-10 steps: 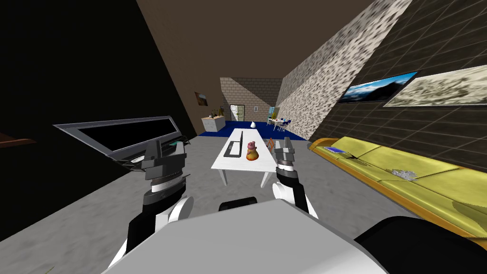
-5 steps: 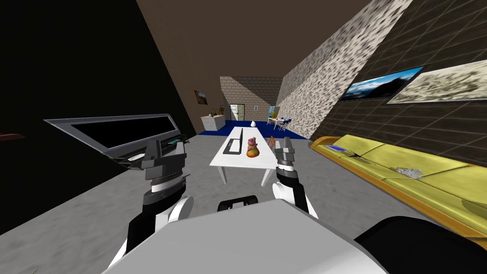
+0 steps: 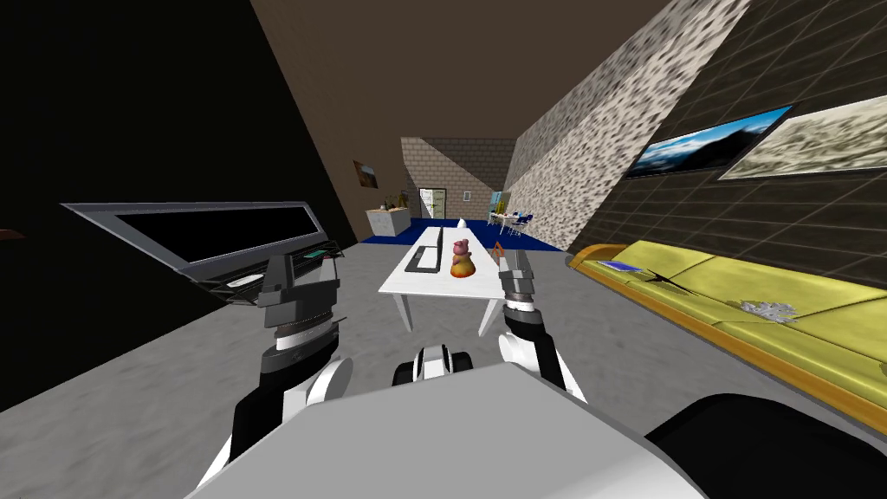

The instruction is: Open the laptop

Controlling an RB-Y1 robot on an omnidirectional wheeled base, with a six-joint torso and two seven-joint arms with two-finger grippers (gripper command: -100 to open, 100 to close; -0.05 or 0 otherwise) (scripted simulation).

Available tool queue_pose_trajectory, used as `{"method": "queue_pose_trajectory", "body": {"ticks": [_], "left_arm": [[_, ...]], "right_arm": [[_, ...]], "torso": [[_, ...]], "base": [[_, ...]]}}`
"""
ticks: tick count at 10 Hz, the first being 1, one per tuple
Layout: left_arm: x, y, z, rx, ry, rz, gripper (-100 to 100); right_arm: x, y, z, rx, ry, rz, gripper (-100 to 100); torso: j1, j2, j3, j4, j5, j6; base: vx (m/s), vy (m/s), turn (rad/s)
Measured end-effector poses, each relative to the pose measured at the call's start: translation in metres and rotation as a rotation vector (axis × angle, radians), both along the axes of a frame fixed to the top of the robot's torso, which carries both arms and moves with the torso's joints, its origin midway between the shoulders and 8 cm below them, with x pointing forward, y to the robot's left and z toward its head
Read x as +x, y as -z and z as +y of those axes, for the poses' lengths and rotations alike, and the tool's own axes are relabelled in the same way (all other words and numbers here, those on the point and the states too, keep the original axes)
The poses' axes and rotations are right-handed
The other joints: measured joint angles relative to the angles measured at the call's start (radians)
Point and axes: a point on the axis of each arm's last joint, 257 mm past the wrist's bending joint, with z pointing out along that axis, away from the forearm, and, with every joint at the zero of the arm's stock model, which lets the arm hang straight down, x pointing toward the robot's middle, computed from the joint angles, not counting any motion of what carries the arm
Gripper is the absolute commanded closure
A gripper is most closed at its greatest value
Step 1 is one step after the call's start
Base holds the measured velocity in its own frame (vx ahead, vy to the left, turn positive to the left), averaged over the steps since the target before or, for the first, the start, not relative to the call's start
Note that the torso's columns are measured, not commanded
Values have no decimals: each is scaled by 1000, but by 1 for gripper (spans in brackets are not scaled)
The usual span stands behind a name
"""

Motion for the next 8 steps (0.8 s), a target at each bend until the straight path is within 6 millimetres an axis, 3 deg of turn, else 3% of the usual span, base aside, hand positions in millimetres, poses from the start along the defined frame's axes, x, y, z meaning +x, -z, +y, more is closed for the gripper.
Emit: {"method": "queue_pose_trajectory", "body": {"ticks": [5,8], "left_arm": [[0,0,0,0,0,0,0],[0,0,0,0,0,0,0]], "right_arm": [[14,23,5,-208,22,92,-100],[24,41,-3,-353,74,158,-100]], "torso": [[0,3,-6,4,0,0],[-2,4,-5,4,0,0]], "base": [[27,75,53],[39,94,75]]}}
